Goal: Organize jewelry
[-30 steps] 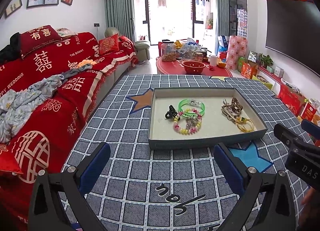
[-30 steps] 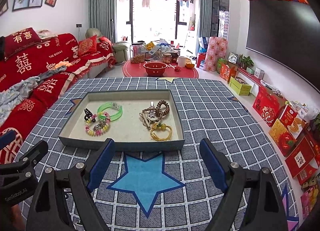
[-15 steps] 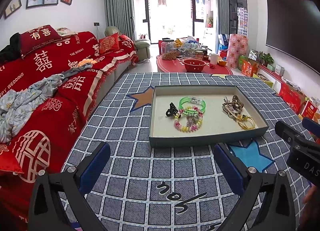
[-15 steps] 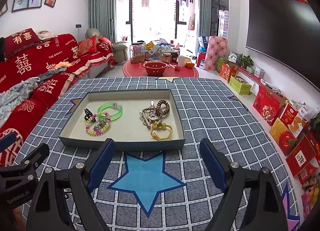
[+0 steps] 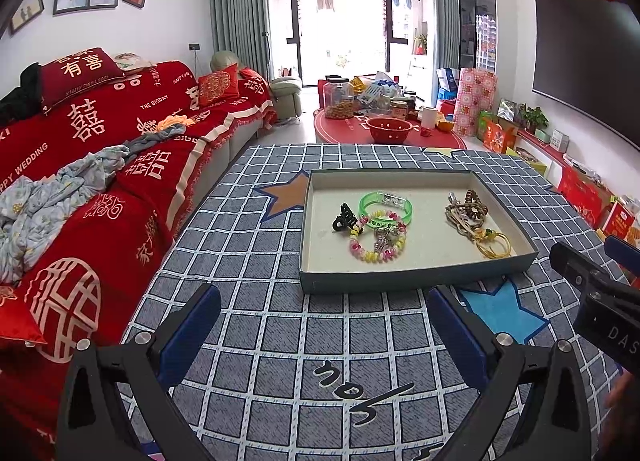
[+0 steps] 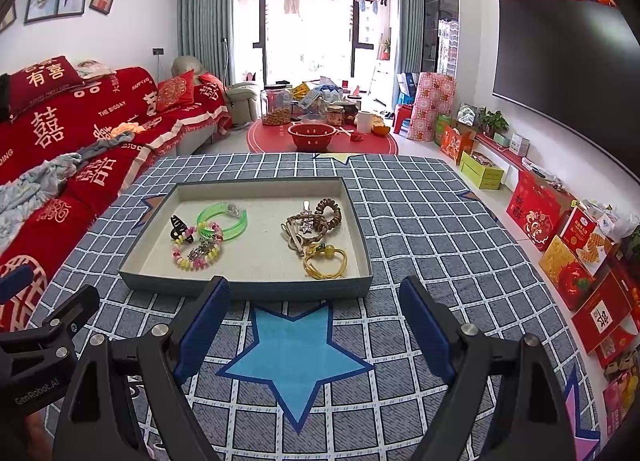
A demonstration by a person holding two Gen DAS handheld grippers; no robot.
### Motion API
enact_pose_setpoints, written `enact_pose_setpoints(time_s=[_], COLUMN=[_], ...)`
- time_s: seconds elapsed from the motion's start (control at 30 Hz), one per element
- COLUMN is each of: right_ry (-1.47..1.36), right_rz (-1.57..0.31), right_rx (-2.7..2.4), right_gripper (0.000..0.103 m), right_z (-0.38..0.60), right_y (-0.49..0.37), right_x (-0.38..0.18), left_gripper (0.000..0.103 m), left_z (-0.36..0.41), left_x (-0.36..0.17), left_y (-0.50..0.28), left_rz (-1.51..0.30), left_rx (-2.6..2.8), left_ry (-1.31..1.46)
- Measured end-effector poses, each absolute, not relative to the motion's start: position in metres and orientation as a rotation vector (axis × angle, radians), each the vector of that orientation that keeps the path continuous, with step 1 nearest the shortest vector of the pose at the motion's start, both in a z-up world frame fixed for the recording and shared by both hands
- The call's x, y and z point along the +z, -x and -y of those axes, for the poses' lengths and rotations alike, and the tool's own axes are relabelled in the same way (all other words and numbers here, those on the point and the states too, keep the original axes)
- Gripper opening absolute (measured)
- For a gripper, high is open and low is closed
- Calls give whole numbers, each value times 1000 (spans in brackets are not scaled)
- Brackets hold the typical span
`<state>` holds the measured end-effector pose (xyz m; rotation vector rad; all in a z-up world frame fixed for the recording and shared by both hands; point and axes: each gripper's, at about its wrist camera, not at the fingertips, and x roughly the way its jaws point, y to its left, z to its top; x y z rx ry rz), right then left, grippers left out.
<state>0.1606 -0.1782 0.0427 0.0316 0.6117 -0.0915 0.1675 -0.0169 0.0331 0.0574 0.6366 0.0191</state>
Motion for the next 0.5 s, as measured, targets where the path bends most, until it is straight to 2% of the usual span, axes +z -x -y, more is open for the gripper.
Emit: enact_pose_setpoints(time_s=[0.5], right_ry=[-35], right_rz=[-613], right_rx=[-91], right_gripper=[88], right_z=[179], right_y=[-161], right_x=[42], left_gripper=[103], left_z=[16], left_x=[33], left_y=[-168], left_rz=[-638], left_rx=[17], left_ry=[-57])
